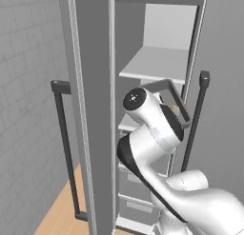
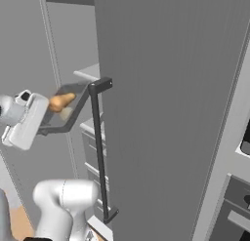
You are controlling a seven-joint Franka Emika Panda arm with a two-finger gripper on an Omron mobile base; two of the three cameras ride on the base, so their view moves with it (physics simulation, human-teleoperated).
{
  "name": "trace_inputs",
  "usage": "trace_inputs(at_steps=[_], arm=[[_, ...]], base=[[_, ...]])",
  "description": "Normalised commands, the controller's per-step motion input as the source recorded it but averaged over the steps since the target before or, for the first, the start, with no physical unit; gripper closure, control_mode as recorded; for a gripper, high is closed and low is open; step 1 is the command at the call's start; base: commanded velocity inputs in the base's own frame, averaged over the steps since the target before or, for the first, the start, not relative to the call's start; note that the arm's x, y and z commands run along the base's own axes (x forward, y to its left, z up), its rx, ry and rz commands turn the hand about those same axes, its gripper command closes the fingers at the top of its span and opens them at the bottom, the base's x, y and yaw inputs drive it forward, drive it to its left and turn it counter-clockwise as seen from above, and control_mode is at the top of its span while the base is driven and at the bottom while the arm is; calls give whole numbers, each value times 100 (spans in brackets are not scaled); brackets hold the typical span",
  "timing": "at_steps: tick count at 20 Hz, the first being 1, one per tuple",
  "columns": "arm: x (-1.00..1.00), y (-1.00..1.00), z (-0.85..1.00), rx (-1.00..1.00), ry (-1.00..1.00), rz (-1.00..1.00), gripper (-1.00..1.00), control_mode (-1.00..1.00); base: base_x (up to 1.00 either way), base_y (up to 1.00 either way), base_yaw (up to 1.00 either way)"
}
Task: Take the meat container that has the shrimp and place it on the second highest rack of the freezer. Then take the vegetable container that has the squash and garlic and place it on the highest rack of the freezer.
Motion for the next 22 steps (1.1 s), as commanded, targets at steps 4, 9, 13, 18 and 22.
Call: trace_inputs(at_steps=[4, 9, 13, 18, 22], arm=[[52, 0, 33, 0, -11, -14, 100, -100], [56, -1, 19, 1, -14, -7, 100, -100], [66, -41, 3, 6, -5, 0, 100, -100], [60, -35, 6, 6, -3, 1, 100, -100], [93, 0, 18, 5, 0, 3, 100, -100]], base=[[0, 0, 0], [0, 0, 0], [0, 0, 0], [0, 0, 0], [0, 0, 0]])
